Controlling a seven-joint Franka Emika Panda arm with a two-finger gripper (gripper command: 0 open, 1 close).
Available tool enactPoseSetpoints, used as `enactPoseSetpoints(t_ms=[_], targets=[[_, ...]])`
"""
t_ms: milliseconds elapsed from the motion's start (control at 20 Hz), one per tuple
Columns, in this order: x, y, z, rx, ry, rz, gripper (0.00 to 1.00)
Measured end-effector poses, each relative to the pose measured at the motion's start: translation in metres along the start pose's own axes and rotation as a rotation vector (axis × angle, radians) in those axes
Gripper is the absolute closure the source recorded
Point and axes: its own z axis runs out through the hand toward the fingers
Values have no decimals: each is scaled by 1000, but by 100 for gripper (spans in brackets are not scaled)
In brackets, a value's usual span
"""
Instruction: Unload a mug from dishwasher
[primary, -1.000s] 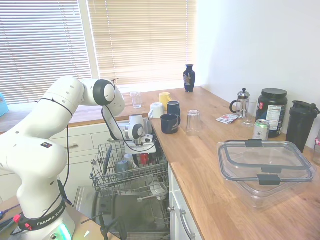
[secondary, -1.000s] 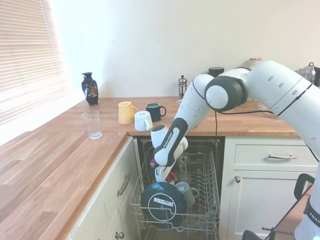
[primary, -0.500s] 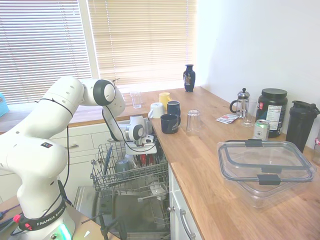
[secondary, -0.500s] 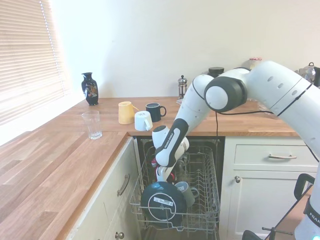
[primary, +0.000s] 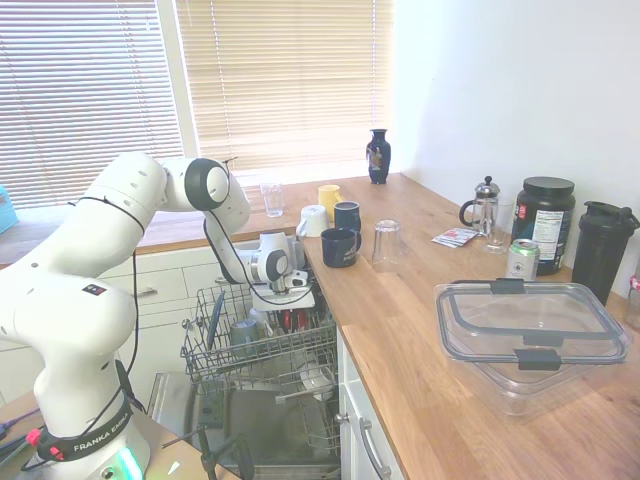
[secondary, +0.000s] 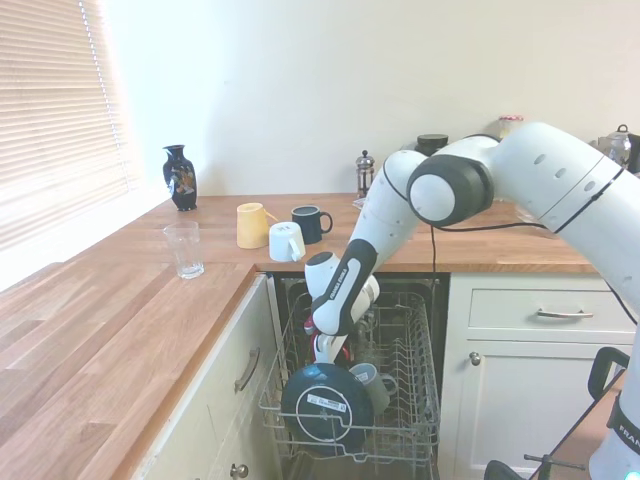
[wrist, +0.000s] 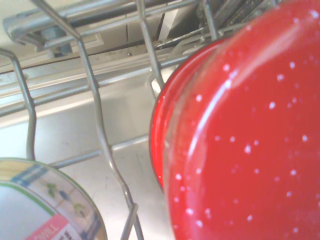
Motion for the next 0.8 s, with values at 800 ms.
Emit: enactPoseSetpoints(t_ms=[800], targets=[[-36,25,-91,47,99,20,100]])
